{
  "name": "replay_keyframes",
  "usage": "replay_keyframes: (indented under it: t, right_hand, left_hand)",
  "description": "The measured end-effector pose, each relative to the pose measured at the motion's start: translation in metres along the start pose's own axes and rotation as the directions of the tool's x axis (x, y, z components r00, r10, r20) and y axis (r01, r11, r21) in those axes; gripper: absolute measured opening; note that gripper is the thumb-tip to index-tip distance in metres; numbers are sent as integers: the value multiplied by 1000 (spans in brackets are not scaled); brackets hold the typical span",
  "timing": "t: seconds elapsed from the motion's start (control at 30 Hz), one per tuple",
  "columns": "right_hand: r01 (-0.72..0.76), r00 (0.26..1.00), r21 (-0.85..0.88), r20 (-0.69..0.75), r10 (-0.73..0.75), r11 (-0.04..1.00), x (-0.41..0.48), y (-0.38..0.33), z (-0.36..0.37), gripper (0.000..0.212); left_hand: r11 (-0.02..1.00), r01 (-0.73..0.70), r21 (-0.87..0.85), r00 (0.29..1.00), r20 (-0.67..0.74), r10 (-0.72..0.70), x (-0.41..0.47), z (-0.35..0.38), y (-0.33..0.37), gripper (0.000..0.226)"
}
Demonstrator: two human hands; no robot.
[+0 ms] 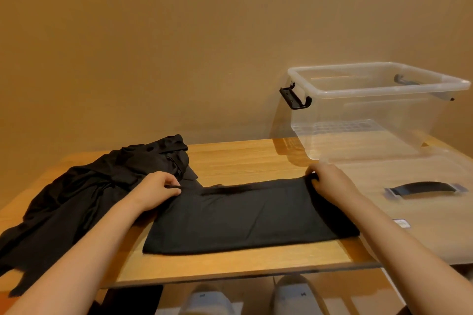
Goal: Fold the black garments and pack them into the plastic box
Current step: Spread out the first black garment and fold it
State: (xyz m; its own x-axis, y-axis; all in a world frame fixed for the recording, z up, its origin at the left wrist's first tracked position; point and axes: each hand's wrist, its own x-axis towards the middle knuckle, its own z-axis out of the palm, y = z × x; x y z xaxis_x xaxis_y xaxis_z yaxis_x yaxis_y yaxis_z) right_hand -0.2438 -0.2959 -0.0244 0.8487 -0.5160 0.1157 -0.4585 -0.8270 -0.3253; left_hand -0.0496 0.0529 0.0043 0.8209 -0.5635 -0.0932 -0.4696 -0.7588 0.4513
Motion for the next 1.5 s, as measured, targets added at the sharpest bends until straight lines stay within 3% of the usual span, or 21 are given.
replay_keyframes:
  t: [0.13, 0.37, 0.5, 0.57, 0.63, 0.77, 0.83, 1.0, 1.17, 1.27, 1.4, 1.5]
  right_hand:
    - [1, 998, -29, -59, -3, 1000, 2, 1, 7, 21]
    - [-5, 994, -46, -112, 0, 999, -4, -3, 8, 35]
    - [142, 968, -134, -188, -166, 981, -25, -29, 3, 40]
    - [251, 957, -81, -128, -260, 965, -44, -52, 6, 42]
    - [315, 949, -39, 5, -315, 948, -60, -74, 16, 48]
    - [344, 912, -80, 264, -313, 935, -71, -89, 41, 64]
    - [344, 907, -103, 292, -302, 933, -72, -86, 43, 73]
    - [322, 923, -53, 240, -301, 945, -81, -85, 43, 66]
    - [262, 963, -69, 90, -256, 963, -93, -67, 30, 57]
    - [209, 977, -104, 61, -203, 972, -98, -44, 17, 56]
    - [117, 988, 31, -101, -113, 993, -119, -14, -2, 53]
    - [88, 992, -20, -84, -89, 996, -136, 1, -5, 52]
  left_hand:
    - [999, 4, 37, 998, -60, -2, 4, 5, -6, 6]
    - [988, 37, 147, 985, -173, -11, -1, 9, 1, 7]
    - [952, -58, 302, 931, -327, 160, -21, 19, 26, 41]
    - [933, -196, 303, 918, -277, 283, -36, 35, 43, 49]
    - [909, -282, 306, 933, -132, 334, -48, 57, 57, 60]
    - [901, -284, 327, 958, 55, 282, -52, 90, 58, 86]
    - [903, -274, 332, 962, 87, 260, -53, 94, 55, 88]
    - [903, -294, 314, 955, 53, 293, -63, 94, 61, 87]
    - [863, -442, 245, 896, 74, 438, -101, 113, 104, 72]
    - [838, -503, 210, 864, 104, 493, -110, 128, 129, 74]
    - [830, -524, 190, 851, 132, 508, -105, 142, 156, 80]
    - [818, -539, 200, 842, 165, 514, -99, 152, 180, 86]
